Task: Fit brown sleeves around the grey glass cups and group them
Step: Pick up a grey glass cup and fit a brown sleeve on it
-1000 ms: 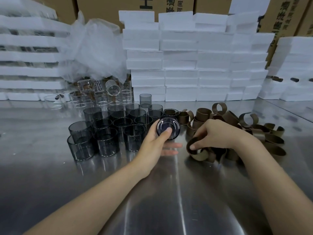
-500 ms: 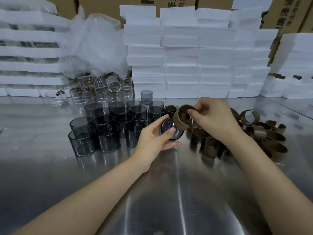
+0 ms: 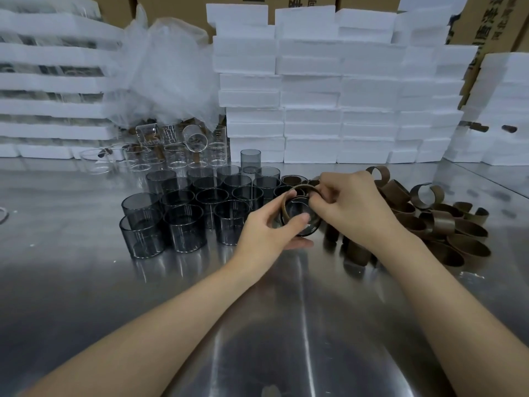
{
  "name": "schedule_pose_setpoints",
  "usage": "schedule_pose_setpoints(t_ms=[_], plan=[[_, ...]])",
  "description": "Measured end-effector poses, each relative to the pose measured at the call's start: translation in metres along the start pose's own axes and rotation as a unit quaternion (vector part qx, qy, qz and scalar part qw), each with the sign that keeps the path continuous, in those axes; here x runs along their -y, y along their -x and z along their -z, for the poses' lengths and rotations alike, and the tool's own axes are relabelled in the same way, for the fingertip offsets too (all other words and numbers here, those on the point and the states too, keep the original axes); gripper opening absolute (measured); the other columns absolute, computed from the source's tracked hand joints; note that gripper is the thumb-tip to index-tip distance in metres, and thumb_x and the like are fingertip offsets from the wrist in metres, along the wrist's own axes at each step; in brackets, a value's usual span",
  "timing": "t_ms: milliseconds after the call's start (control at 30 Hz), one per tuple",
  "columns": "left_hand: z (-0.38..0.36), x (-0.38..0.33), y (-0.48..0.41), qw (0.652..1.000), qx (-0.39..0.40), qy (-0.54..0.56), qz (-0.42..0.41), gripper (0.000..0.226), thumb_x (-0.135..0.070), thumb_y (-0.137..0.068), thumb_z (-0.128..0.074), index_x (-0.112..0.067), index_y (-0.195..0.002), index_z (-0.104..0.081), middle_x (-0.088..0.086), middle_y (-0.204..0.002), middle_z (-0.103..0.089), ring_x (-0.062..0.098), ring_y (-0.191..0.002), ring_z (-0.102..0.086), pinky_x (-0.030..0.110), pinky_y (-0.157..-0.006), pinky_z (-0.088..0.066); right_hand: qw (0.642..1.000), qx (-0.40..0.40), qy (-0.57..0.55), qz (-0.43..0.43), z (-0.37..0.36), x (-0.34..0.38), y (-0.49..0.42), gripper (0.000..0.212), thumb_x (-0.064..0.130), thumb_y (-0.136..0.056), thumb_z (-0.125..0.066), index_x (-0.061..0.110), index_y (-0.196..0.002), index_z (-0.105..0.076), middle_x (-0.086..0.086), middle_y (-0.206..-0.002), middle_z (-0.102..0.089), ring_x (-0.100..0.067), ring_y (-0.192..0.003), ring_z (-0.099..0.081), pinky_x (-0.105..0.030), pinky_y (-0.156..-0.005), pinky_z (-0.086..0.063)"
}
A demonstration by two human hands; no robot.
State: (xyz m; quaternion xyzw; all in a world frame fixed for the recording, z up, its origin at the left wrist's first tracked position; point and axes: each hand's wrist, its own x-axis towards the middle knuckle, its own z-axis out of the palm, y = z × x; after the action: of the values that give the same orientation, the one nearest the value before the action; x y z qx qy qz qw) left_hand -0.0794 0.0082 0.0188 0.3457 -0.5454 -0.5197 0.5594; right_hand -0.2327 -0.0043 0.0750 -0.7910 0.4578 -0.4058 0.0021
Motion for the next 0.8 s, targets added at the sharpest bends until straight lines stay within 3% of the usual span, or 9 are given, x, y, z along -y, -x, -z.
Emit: schedule_pose_setpoints(t_ms=[200,300,367,500,633,700,800], plan=[[0.0,0.0,0.0,1.0,-0.003,-0.007,0.014,0.05,0.011,-0.089,-0.051,-0.005,-0.136,-0.053,0.015,-0.134,-0.056,0.027,-0.096,-0.071,0.046,-0.082,-0.06,0.995,0.042,-0.078,-0.045,-0.001,-0.013,0.0,0.036,0.005,-0.077,-0.07,0.006,-0.053,-0.043,0.0,-0.053,-0.056,-0.004,-0.056,-0.05,-0.021,-0.057,-0.041],[-0.001,0.0,0.001,1.0,-0.003,-0.001,0.019,0.053,0.011,-0.089,-0.051,-0.006,-0.14,-0.05,0.013,-0.138,-0.053,0.029,-0.089,-0.073,0.037,-0.079,-0.061,0.987,0.06,-0.134,-0.058,0.001,-0.019,0.0,0.035,0.0,-0.076,-0.071,0.011,-0.054,-0.047,-0.007,-0.064,-0.069,0.006,-0.062,-0.061,-0.011,-0.06,-0.045],[-0.001,-0.001,0.001,1.0,-0.005,0.006,0.021,0.056,0.012,-0.089,-0.049,-0.007,-0.142,-0.047,0.011,-0.14,-0.051,0.03,-0.088,-0.073,0.035,-0.078,-0.061,0.98,0.073,-0.173,-0.07,0.002,-0.023,-0.001,0.032,0.0,-0.077,-0.073,0.015,-0.059,-0.051,-0.003,-0.069,-0.073,0.003,-0.068,-0.068,-0.008,-0.062,-0.047],[-0.001,-0.004,0.002,1.0,0.001,0.026,0.007,0.05,0.015,-0.089,-0.05,-0.013,-0.13,-0.057,0.009,-0.129,-0.06,0.035,-0.088,-0.073,0.028,-0.069,-0.06,0.97,0.082,-0.209,-0.093,0.006,-0.027,-0.002,0.017,0.009,-0.077,-0.078,0.02,-0.081,-0.065,0.007,-0.077,-0.076,-0.013,-0.077,-0.073,-0.02,-0.072,-0.055],[-0.001,-0.008,0.003,0.999,0.01,0.048,-0.011,0.049,0.013,-0.091,-0.051,-0.01,-0.134,-0.054,0.011,-0.127,-0.062,0.037,-0.081,-0.073,0.024,-0.067,-0.059,0.964,0.056,-0.236,-0.107,0.009,-0.023,-0.002,0.018,0.03,-0.077,-0.08,0.029,-0.093,-0.072,0.014,-0.087,-0.075,-0.003,-0.086,-0.071,-0.019,-0.079,-0.056],[0.002,-0.012,0.003,0.997,0.011,0.071,-0.039,0.044,0.011,-0.092,-0.052,-0.012,-0.129,-0.057,0.013,-0.126,-0.062,0.036,-0.083,-0.073,0.024,-0.067,-0.059,0.956,0.098,-0.251,-0.118,0.008,-0.022,-0.004,0.022,0.044,-0.082,-0.073,0.03,-0.099,-0.072,0.013,-0.097,-0.074,-0.002,-0.095,-0.068,-0.023,-0.084,-0.054],[0.009,-0.018,0.0,0.993,0.015,0.094,-0.074,0.036,0.003,-0.096,-0.051,-0.019,-0.123,-0.062,0.016,-0.121,-0.066,0.038,-0.084,-0.073,0.026,-0.069,-0.059,0.885,0.202,-0.38,-0.18,0.002,-0.022,-0.003,0.043,0.051,-0.087,-0.059,0.024,-0.121,-0.064,0.002,-0.118,-0.069,-0.017,-0.111,-0.065,-0.041,-0.099,-0.048]])
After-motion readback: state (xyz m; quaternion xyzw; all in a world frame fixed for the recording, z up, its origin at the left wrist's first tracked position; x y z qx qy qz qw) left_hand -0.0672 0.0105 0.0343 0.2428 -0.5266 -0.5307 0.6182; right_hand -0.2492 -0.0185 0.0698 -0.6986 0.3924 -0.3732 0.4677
